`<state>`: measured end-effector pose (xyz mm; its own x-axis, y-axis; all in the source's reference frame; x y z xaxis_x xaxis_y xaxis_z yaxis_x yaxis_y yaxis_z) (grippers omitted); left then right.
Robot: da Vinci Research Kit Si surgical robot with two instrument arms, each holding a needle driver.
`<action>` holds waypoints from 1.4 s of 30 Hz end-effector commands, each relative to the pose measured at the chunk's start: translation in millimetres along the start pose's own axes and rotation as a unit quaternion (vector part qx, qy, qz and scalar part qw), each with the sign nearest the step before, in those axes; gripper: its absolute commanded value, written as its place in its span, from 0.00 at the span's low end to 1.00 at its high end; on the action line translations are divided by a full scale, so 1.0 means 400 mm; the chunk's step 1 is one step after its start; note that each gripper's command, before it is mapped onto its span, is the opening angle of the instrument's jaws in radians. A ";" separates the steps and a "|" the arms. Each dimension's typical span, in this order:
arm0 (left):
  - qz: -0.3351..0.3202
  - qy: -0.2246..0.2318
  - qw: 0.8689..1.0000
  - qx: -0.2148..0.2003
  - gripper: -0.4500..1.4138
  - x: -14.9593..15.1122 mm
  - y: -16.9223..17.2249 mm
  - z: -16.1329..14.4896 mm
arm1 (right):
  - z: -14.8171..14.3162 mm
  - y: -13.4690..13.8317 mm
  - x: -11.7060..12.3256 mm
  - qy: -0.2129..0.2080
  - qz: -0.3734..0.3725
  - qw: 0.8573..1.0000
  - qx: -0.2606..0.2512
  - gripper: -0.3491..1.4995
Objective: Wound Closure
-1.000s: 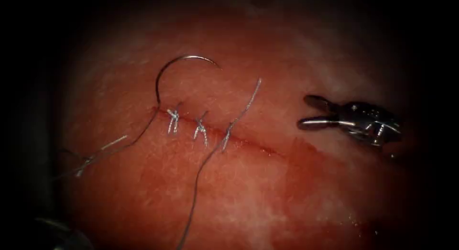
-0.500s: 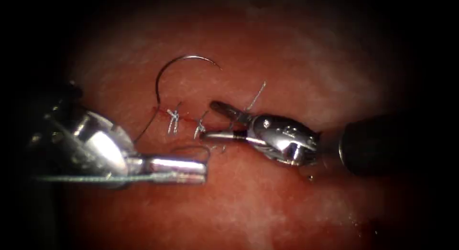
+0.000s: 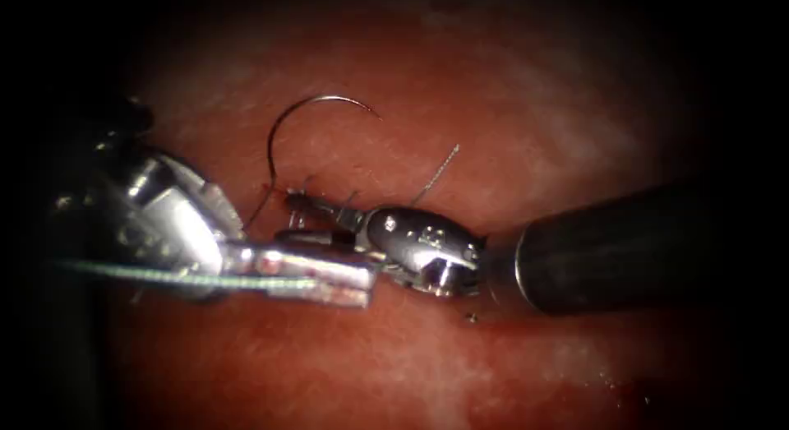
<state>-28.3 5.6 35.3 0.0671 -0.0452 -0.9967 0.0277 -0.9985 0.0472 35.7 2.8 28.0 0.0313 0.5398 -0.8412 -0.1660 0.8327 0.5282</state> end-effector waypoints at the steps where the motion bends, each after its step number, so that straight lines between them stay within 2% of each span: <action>1: -0.004 0.002 1.000 0.000 0.00 -0.0017 0.0014 0.0010 | 0.0013 -0.0043 -0.0020 0.001 0.002 1.000 0.011 0.22; 4: -0.006 0.009 1.000 -0.004 0.00 -0.0043 -0.0022 -0.0002 | 0.0002 -0.0063 -0.0017 0.003 0.002 1.000 0.027 0.22; 8: -0.006 -0.003 1.000 0.003 0.00 -0.0105 -0.0068 -0.0032 | -0.0023 -0.0081 -0.0018 0.008 -0.002 0.999 0.053 0.22; 14: -0.004 -0.024 1.000 0.012 0.00 -0.0240 -0.0120 -0.0084 | -0.0060 -0.0097 -0.0016 0.029 -0.003 0.996 0.086 0.23; 20: -0.016 -0.044 0.999 0.023 0.00 -0.0387 -0.0120 -0.0100 | -0.0074 -0.0103 -0.0001 0.059 0.000 0.992 0.108 0.23; 22: -0.024 -0.049 0.998 0.026 0.00 -0.0454 -0.0103 -0.0100 | -0.0077 -0.0099 0.0006 0.075 0.002 0.991 0.107 0.25; 25: -0.031 -0.057 0.997 0.031 0.00 -0.0512 -0.0087 -0.0099 | -0.0083 -0.0094 0.0010 0.095 0.006 0.990 0.106 0.33; 27: -0.034 -0.059 0.997 0.033 0.00 -0.0543 -0.0080 -0.0101 | -0.0092 -0.0091 0.0005 0.098 0.016 0.989 0.106 0.36; 31: -0.037 -0.069 0.996 0.040 0.00 -0.0605 -0.0066 -0.0106 | -0.0118 -0.0088 -0.0003 0.105 0.036 0.990 0.086 0.51; 33: -0.041 -0.071 0.996 0.042 0.00 -0.0629 -0.0059 -0.0106 | -0.0136 -0.0087 -0.0001 0.124 0.065 0.987 0.079 0.55; 36: -0.045 -0.074 0.995 0.044 0.00 -0.0666 -0.0043 -0.0105 | -0.0163 -0.0074 0.0002 0.144 0.088 0.983 0.068 0.54; 42: -0.049 -0.083 0.994 0.047 0.00 -0.0735 -0.0005 -0.0087 | -0.0186 -0.0049 0.0006 0.173 0.112 0.977 0.052 0.58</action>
<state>-26.4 8.1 64.6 -0.1008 0.0506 -0.9936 -0.0687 -0.9967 -0.0438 28.0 1.6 25.6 -0.3344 0.6470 -0.6853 -0.0354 0.7180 0.6951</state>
